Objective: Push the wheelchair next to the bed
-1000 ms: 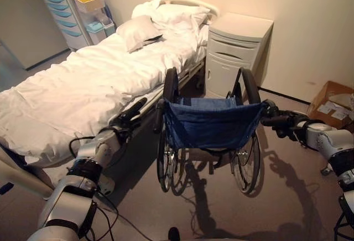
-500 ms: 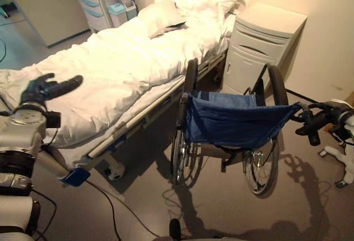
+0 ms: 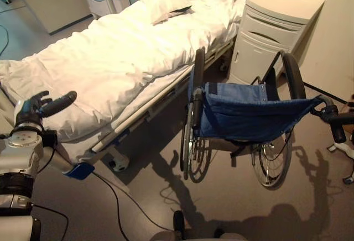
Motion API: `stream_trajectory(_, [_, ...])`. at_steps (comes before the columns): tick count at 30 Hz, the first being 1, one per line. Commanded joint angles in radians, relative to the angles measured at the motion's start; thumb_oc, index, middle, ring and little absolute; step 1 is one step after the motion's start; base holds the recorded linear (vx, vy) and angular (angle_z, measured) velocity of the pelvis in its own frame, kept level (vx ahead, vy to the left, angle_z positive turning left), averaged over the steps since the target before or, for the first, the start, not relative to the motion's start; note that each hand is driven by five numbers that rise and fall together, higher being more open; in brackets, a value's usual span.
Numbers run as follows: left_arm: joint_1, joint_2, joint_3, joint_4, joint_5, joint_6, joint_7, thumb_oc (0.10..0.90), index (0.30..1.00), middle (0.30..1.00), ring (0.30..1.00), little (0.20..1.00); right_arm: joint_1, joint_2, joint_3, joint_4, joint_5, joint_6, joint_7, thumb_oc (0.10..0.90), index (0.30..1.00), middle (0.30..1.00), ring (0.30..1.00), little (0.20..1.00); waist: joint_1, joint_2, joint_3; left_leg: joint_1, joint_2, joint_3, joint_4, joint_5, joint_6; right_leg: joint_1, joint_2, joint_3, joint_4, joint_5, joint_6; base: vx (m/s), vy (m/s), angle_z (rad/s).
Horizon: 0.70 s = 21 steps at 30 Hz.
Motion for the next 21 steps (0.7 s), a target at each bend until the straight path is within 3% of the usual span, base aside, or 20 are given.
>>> stream_trajectory(1, [-0.001,0.071,0.064,-0.015,0.025,-0.125,0.027,0.800,0.900,0.900,0.900,0.900,-0.142,-0.067,-0.103,-0.008,0.238,-0.298,-0.134,0.800,0.900,0.900,0.900,0.900,0.064,-0.035,-0.171,0.138,0.014,0.085,0.010,-0.155,-0.060,-0.091,0.017,0.063,-0.001,0.121,0.023,0.01,-0.002,0.14])
stream_trajectory(3, [0.000,0.061,0.057,-0.009,0.010,-0.133,0.030,0.800,0.900,0.900,0.900,0.900,-0.145,-0.035,-0.125,0.001,0.338,-0.354,-0.125,0.800,0.900,0.900,0.900,0.900,0.064,-0.033,-0.172,0.137,0.014,0.088,0.010,-0.156,-0.060,-0.095,0.017,0.064,-0.001,0.122,0.023,0.01,0.001,0.10])
stream_trajectory(6, [0.010,0.032,0.054,0.012,-0.006,-0.158,0.031,0.800,0.900,0.900,0.900,0.900,-0.144,0.063,-0.171,-0.028,0.664,-0.449,-0.053,0.800,0.900,0.900,0.900,0.900,0.059,-0.026,-0.175,0.136,0.016,0.099,0.010,-0.158,-0.060,-0.101,0.017,0.068,-0.001,0.123,0.023,0.00,0.001,0.01])
stream_trajectory(8, [0.011,0.026,0.055,0.022,-0.006,-0.165,0.024,0.800,0.900,0.900,0.900,0.900,-0.138,0.089,-0.186,-0.024,0.775,-0.461,-0.003,0.800,0.900,0.900,0.900,0.900,0.058,-0.026,-0.176,0.136,0.017,0.103,0.010,-0.159,-0.060,-0.102,0.017,0.069,-0.001,0.123,0.023,0.01,0.001,0.07])
stream_trajectory(9, [0.012,0.017,0.054,0.033,-0.013,-0.170,0.020,0.800,0.900,0.900,0.900,0.900,-0.136,0.128,-0.205,-0.040,0.937,-0.460,0.044,0.800,0.900,0.900,0.900,0.900,0.056,-0.024,-0.178,0.136,0.017,0.106,0.010,-0.161,-0.059,-0.104,0.016,0.069,-0.001,0.124,0.024,0.02,0.001,0.08])
stream_trajectory(11, [0.023,-0.008,0.056,0.049,-0.010,-0.187,0.017,0.800,0.900,0.900,0.900,0.900,-0.128,0.185,-0.219,-0.062,1.134,-0.458,0.103,0.800,0.900,0.900,0.900,0.900,0.056,-0.022,-0.181,0.136,0.017,0.111,0.010,-0.162,-0.057,-0.106,0.015,0.069,-0.001,0.124,0.025,0.02,0.002,0.06])
stream_trajectory(12, [0.032,-0.019,0.059,0.056,-0.014,-0.193,0.013,0.800,0.900,0.900,0.900,0.900,-0.124,0.208,-0.229,-0.073,1.148,-0.477,0.097,0.800,0.900,0.900,0.900,0.900,0.056,-0.020,-0.183,0.135,0.018,0.115,0.010,-0.163,-0.057,-0.108,0.015,0.068,-0.001,0.124,0.026,0.00,0.000,0.00])
stream_trajectory(15, [0.048,-0.042,0.067,0.059,-0.030,-0.202,0.013,0.800,0.900,0.900,0.900,0.900,-0.112,0.237,-0.246,-0.079,1.060,-0.553,0.026,0.800,0.900,0.900,0.900,0.900,0.055,-0.018,-0.189,0.134,0.018,0.121,0.010,-0.164,-0.058,-0.113,0.014,0.068,-0.001,0.124,0.027,0.00,0.000,0.00])
stream_trajectory(16, [0.062,-0.063,0.069,0.057,-0.043,-0.212,0.023,0.800,0.900,0.900,0.900,0.900,-0.100,0.242,-0.261,-0.059,0.938,-0.577,-0.037,0.800,0.900,0.900,0.900,0.900,0.054,-0.018,-0.191,0.133,0.019,0.124,0.010,-0.163,-0.059,-0.115,0.014,0.068,-0.001,0.126,0.028,0.01,-0.003,0.04])
stream_trajectory(17, [0.067,-0.070,0.069,0.055,-0.052,-0.214,0.027,0.800,0.900,0.900,0.900,0.900,-0.096,0.244,-0.264,-0.051,0.894,-0.582,-0.057,0.800,0.900,0.900,0.900,0.900,0.055,-0.017,-0.192,0.133,0.019,0.125,0.010,-0.163,-0.059,-0.115,0.014,0.068,-0.001,0.126,0.028,0.01,-0.009,0.05])
stream_trajectory(18, [0.087,-0.108,0.068,0.038,-0.101,-0.214,0.032,0.800,0.900,0.900,0.900,0.900,-0.072,0.244,-0.278,-0.006,0.695,-0.598,-0.128,0.800,0.900,0.900,0.900,0.900,0.054,-0.018,-0.192,0.133,0.020,0.127,0.010,-0.162,-0.059,-0.118,0.014,0.071,-0.001,0.128,0.028,0.01,-0.011,0.04])
stream_trajectory(19, [0.103,-0.141,0.069,0.024,-0.141,-0.221,0.036,0.800,0.900,0.900,0.900,0.900,-0.050,0.245,-0.285,0.021,0.592,-0.598,-0.163,0.800,0.900,0.900,0.900,0.900,0.054,-0.018,-0.191,0.132,0.020,0.127,0.010,-0.162,-0.059,-0.119,0.014,0.072,-0.001,0.129,0.028,0.01,-0.013,0.04])
stream_trajectory(21, [0.136,-0.203,0.072,-0.002,-0.192,-0.243,0.033,0.800,0.900,0.900,0.900,0.900,-0.002,0.247,-0.300,0.076,0.442,-0.610,-0.201,0.800,0.900,0.900,0.900,0.900,0.054,-0.018,-0.188,0.136,0.019,0.125,0.010,-0.168,-0.057,-0.115,0.014,0.072,-0.001,0.125,0.030,0.00,-0.011,0.04])
